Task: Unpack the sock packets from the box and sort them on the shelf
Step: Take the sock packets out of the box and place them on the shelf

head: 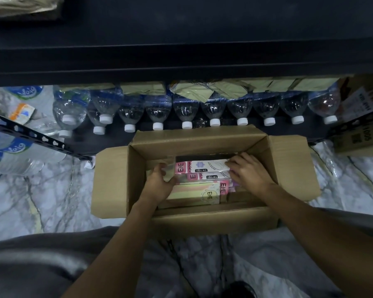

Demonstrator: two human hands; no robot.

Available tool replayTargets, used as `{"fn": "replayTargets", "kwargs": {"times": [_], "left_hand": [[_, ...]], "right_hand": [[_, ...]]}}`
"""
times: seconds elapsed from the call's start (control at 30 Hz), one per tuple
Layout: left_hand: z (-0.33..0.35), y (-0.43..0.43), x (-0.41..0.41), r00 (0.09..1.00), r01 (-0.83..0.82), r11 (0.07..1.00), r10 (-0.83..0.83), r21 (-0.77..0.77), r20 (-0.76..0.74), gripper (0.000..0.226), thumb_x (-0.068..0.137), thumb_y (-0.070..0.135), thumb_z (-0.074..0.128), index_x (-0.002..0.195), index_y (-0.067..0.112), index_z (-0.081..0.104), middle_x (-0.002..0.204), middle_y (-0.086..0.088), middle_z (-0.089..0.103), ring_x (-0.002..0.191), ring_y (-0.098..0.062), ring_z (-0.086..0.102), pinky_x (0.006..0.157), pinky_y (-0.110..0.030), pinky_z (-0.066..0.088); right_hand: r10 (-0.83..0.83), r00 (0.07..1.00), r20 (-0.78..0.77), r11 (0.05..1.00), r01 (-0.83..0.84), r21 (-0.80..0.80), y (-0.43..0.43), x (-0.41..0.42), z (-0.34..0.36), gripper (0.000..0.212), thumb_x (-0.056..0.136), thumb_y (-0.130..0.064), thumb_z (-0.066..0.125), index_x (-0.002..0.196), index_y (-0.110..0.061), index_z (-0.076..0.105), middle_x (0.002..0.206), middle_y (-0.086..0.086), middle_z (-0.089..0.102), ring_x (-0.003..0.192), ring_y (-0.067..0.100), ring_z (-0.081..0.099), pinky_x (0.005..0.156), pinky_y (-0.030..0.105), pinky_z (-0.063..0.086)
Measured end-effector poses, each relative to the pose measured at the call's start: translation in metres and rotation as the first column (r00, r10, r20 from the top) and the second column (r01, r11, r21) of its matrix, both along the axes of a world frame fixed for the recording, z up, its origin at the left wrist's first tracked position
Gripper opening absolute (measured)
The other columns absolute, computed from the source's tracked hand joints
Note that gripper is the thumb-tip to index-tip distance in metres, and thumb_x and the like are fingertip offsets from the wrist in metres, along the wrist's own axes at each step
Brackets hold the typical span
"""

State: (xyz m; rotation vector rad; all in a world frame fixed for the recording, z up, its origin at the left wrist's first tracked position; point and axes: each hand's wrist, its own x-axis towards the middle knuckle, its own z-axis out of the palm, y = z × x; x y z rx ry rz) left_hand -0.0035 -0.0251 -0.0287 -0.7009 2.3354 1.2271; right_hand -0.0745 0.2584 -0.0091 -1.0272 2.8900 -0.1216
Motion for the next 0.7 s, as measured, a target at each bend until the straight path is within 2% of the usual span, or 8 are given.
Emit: {"fn": "replayTargets", "kwargs": {"times": [0.1,0.2,0.27,0.33,0.4,0.47,0.57,0.7], "left_hand": [[0.001,-0.001,0.001,0.999,-0.053,0.998,0.053,0.041,0.003,0.061,0.084,0.033,0.073,0.134,0.018,0.04,0.122,-0.002,0.058,0.11,-0.021,0.056,0.084,-0.03,0.042],[0.003,-0.003,0.003,0.998,-0.06,0.997,0.061,0.054,-0.012,0.072,0.079,0.034,0.078,0.135,0.017,0.035,0.11,0.006,0.053,0.103,-0.015,0.052,0.085,-0.029,0.041],[0.002,-0.004,0.005,0.999,-0.043,0.998,0.043,0.046,-0.006,0.068,0.078,0.032,0.079,0.131,0.017,0.039,0.108,0.008,0.052,0.1,-0.012,0.052,0.083,-0.027,0.042],[-0.001,-0.005,0.007,0.999,0.047,0.998,-0.047,-0.04,0.005,0.053,0.079,0.028,0.078,0.122,0.022,0.046,0.114,0.005,0.053,0.106,-0.017,0.054,0.083,-0.026,0.044],[-0.004,-0.005,0.008,0.977,0.212,0.958,-0.206,-0.194,0.052,0.045,0.081,0.026,0.074,0.12,0.025,0.052,0.132,-0.002,0.05,0.122,-0.023,0.047,0.097,-0.034,0.042],[-0.005,-0.003,0.008,0.938,0.345,0.895,-0.323,-0.282,0.123,0.047,0.081,0.029,0.072,0.124,0.028,0.052,0.142,0.0,0.044,0.133,-0.022,0.038,0.108,-0.043,0.031],[-0.007,0.001,0.009,0.891,0.453,0.837,-0.418,-0.307,0.175,0.05,0.083,0.029,0.068,0.13,0.029,0.05,0.144,-0.001,0.042,0.136,-0.024,0.035,0.111,-0.047,0.027],[-0.008,0.004,0.01,0.876,0.482,0.808,-0.445,-0.34,0.185,0.054,0.084,0.024,0.066,0.135,0.027,0.047,0.142,-0.002,0.044,0.134,-0.024,0.039,0.111,-0.045,0.029]], "right_hand": [[0.047,0.993,-0.111,0.998,-0.051,-0.03,0.002,0.0,-0.003,0.031,0.069,-0.014,0.082,0.099,-0.008,0.074,0.093,0.008,0.072,0.084,0.028,0.065,0.075,0.039,0.054],[0.083,0.978,-0.192,0.995,-0.093,-0.044,0.005,-0.001,-0.009,0.028,0.071,-0.016,0.08,0.098,-0.01,0.073,0.093,0.005,0.071,0.083,0.025,0.063,0.074,0.036,0.052],[0.098,0.967,-0.235,0.992,-0.114,-0.055,0.008,-0.002,-0.014,0.025,0.074,-0.017,0.078,0.098,-0.012,0.072,0.094,0.004,0.07,0.084,0.022,0.06,0.075,0.035,0.048],[0.105,0.955,-0.276,0.99,-0.128,-0.065,0.01,-0.004,-0.017,0.021,0.075,-0.018,0.077,0.096,-0.013,0.072,0.093,0.003,0.069,0.084,0.021,0.056,0.077,0.034,0.041],[0.112,0.944,-0.31,0.987,-0.143,-0.077,0.012,-0.005,-0.018,0.017,0.078,-0.017,0.074,0.094,-0.013,0.072,0.092,0.003,0.069,0.084,0.02,0.053,0.076,0.033,0.038],[0.119,0.935,-0.335,0.983,-0.157,-0.09,0.013,-0.006,-0.017,0.013,0.08,-0.016,0.072,0.092,-0.011,0.072,0.091,0.004,0.069,0.082,0.021,0.054,0.075,0.033,0.037],[0.128,0.925,-0.358,0.98,-0.174,-0.099,0.014,-0.007,-0.014,0.011,0.081,-0.015,0.07,0.091,-0.01,0.072,0.09,0.004,0.07,0.079,0.023,0.059,0.074,0.034,0.039],[0.136,0.925,-0.356,0.976,-0.186,-0.109,0.014,-0.006,-0.009,0.011,0.082,-0.015,0.069,0.092,-0.009,0.073,0.091,0.005,0.071,0.078,0.024,0.061,0.072,0.037,0.044]]}}
